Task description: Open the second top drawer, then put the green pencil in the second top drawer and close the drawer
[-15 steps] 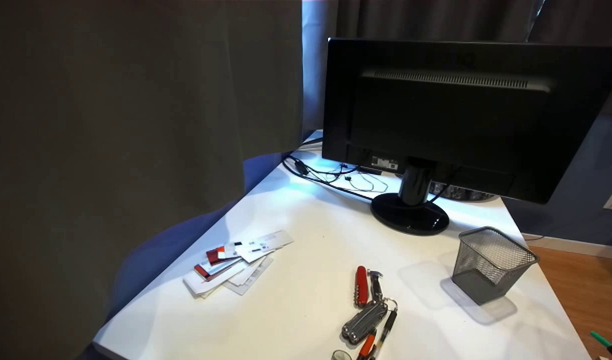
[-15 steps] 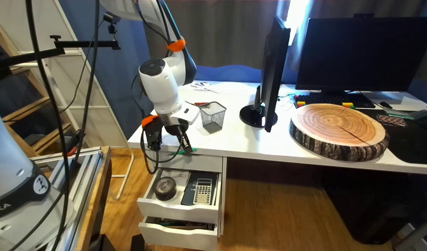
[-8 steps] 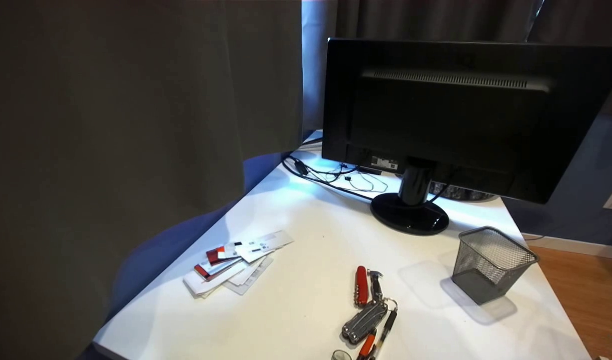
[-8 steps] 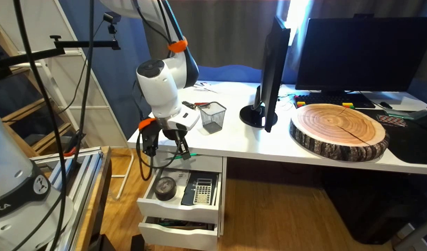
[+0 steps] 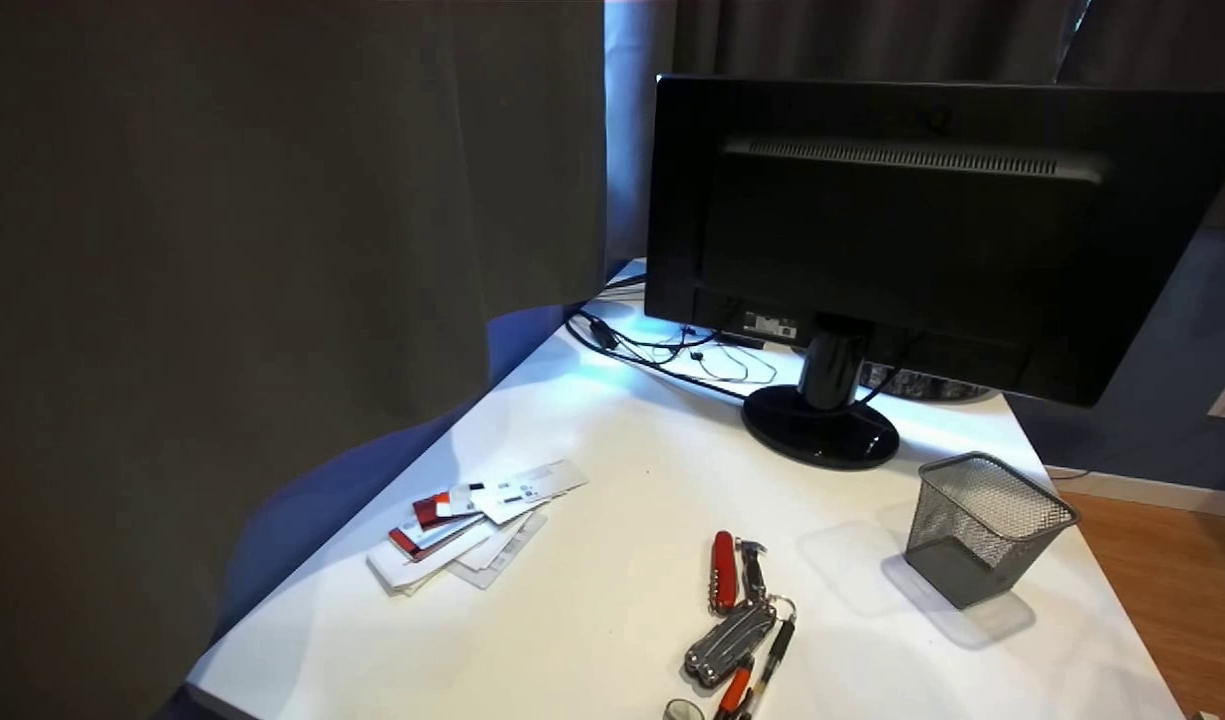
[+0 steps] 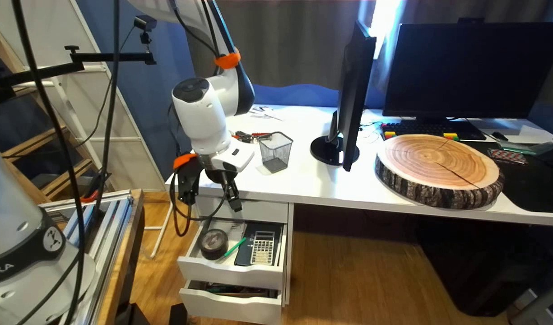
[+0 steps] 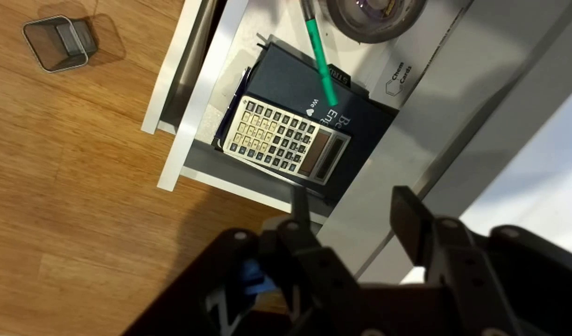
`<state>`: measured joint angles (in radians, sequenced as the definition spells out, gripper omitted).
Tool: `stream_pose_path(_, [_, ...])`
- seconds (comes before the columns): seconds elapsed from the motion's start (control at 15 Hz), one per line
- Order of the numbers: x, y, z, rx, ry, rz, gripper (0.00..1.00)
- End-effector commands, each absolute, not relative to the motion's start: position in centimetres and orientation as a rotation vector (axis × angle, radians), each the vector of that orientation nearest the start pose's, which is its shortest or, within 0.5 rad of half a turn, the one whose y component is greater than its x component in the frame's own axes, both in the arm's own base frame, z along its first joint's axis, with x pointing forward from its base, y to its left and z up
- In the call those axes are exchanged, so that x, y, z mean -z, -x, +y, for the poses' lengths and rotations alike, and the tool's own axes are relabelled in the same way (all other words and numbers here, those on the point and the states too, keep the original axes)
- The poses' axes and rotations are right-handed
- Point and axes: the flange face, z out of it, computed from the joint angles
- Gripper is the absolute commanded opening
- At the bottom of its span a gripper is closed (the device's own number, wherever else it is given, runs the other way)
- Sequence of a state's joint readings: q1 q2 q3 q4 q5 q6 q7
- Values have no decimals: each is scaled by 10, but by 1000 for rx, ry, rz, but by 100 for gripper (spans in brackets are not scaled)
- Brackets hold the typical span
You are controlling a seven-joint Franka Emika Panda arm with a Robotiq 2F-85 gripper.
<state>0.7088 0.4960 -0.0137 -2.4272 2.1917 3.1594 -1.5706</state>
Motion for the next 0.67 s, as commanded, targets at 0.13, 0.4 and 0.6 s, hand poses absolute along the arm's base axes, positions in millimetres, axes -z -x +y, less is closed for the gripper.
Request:
stream_pose_path(0.13, [-113, -317, 172, 268, 2985, -103, 95])
stream_pose_path(0.4, [-117, -312, 165, 242, 2964, -144, 100])
stream_pose_path(0.6, [-124, -301, 156, 204, 2953, -202, 100])
